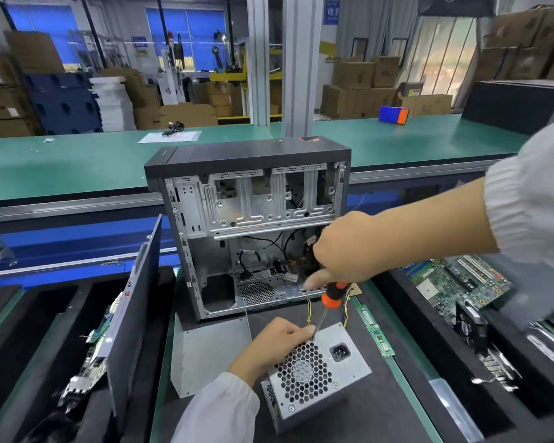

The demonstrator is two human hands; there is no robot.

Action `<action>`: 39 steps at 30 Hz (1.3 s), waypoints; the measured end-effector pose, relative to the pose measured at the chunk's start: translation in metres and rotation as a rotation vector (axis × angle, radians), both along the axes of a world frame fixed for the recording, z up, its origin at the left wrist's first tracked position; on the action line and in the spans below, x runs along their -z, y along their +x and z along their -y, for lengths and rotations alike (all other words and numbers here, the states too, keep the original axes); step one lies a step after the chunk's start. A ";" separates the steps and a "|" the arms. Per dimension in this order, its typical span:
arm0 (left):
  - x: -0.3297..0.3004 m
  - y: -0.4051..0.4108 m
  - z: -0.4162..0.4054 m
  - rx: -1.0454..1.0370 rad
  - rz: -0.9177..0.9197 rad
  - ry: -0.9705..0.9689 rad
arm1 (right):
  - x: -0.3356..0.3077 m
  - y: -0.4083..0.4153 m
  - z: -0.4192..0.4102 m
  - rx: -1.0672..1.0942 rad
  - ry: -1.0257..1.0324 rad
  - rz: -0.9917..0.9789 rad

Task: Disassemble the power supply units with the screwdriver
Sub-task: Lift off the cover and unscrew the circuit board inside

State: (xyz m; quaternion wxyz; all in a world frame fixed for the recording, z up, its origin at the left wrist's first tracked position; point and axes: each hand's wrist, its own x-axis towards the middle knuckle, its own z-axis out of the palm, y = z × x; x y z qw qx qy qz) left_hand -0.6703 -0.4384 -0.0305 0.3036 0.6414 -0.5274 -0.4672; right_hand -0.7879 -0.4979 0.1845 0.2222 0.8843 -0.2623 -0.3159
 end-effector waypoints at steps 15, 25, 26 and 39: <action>-0.008 0.000 -0.007 0.004 0.072 -0.424 | -0.006 0.000 0.002 0.006 0.293 0.566; -0.012 -0.003 -0.002 -0.011 0.102 -0.414 | -0.014 -0.004 0.004 0.114 0.187 0.294; -0.011 -0.003 -0.001 -0.013 0.100 -0.407 | -0.015 -0.005 0.006 0.072 0.236 0.296; -0.005 0.002 -0.004 0.050 0.154 -0.436 | -0.003 -0.008 -0.006 0.059 0.024 0.390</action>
